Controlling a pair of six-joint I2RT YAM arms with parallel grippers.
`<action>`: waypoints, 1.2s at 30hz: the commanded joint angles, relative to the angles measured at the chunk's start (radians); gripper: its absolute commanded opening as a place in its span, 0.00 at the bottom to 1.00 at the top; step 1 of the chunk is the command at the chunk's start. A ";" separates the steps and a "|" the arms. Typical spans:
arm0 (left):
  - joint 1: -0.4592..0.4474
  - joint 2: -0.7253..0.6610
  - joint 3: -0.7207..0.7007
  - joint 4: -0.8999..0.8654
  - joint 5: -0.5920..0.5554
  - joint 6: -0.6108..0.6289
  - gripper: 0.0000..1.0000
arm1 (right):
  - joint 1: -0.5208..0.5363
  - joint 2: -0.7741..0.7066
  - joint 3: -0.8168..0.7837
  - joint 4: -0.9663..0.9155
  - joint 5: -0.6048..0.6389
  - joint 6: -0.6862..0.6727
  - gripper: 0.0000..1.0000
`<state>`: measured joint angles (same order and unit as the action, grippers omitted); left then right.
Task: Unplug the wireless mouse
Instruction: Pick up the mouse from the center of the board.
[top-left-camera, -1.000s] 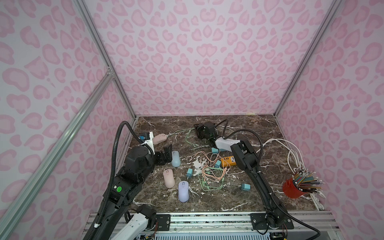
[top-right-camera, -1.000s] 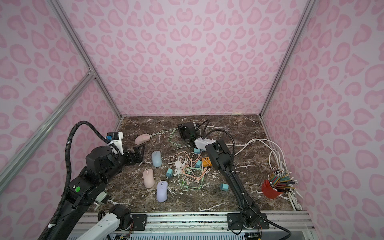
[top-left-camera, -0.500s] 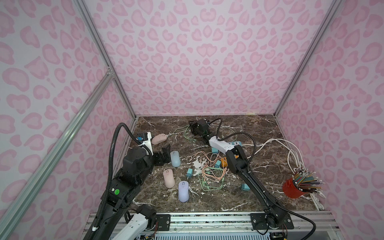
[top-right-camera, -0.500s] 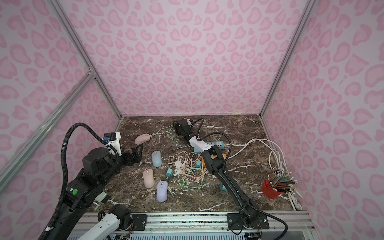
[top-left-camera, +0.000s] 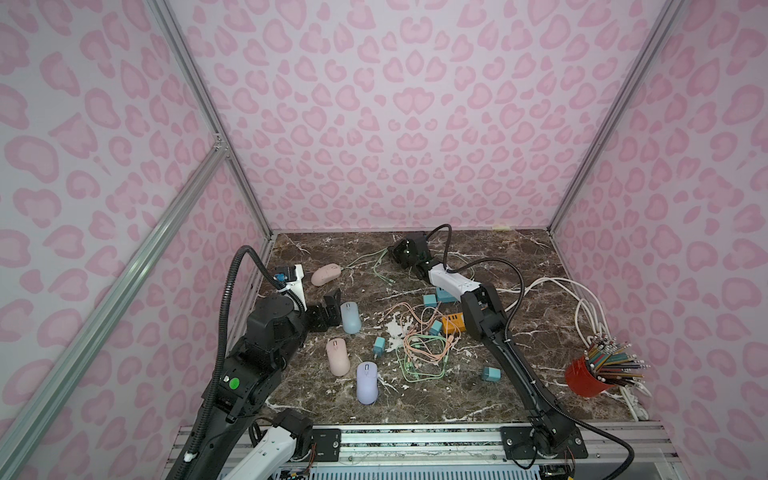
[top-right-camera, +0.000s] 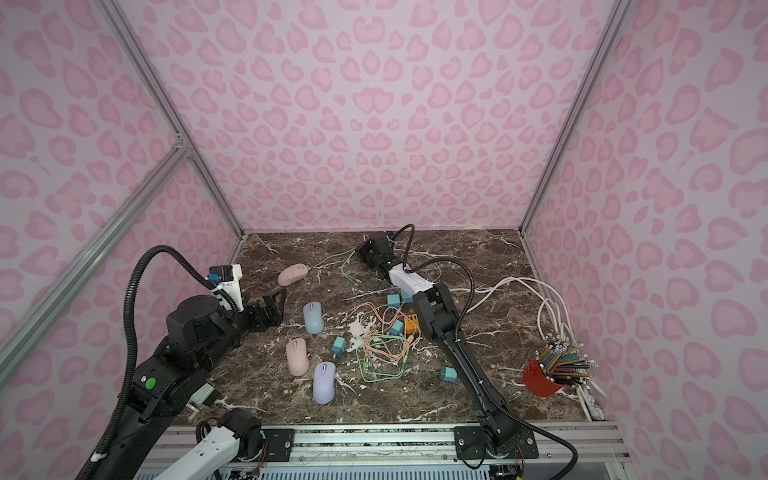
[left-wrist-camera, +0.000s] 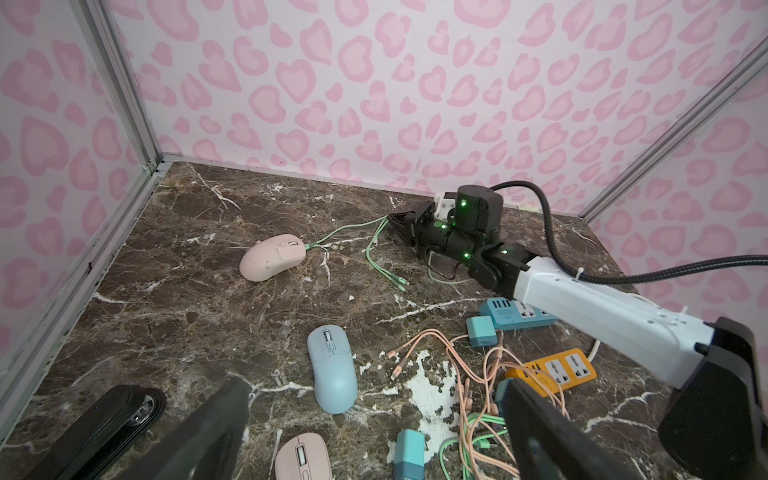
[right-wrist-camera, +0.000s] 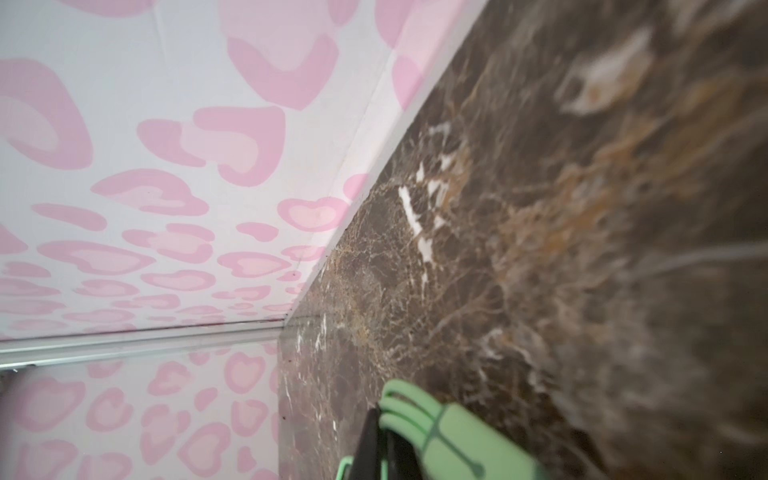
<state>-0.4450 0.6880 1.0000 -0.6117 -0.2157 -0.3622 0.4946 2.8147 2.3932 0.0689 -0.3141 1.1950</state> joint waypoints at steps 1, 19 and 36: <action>0.002 0.007 -0.010 0.020 0.003 0.019 0.98 | -0.009 -0.165 -0.081 -0.027 -0.092 -0.281 0.00; 0.003 0.217 0.093 0.181 0.498 0.116 0.99 | -0.080 -1.130 -0.945 -0.080 -0.106 -0.766 0.00; -0.005 0.507 0.029 0.663 0.817 0.405 0.92 | -0.189 -1.642 -1.109 -0.258 -0.081 -0.840 0.00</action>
<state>-0.4496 1.1873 1.0618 -0.1280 0.5240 -0.0376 0.3065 1.1889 1.2961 -0.1867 -0.3939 0.3634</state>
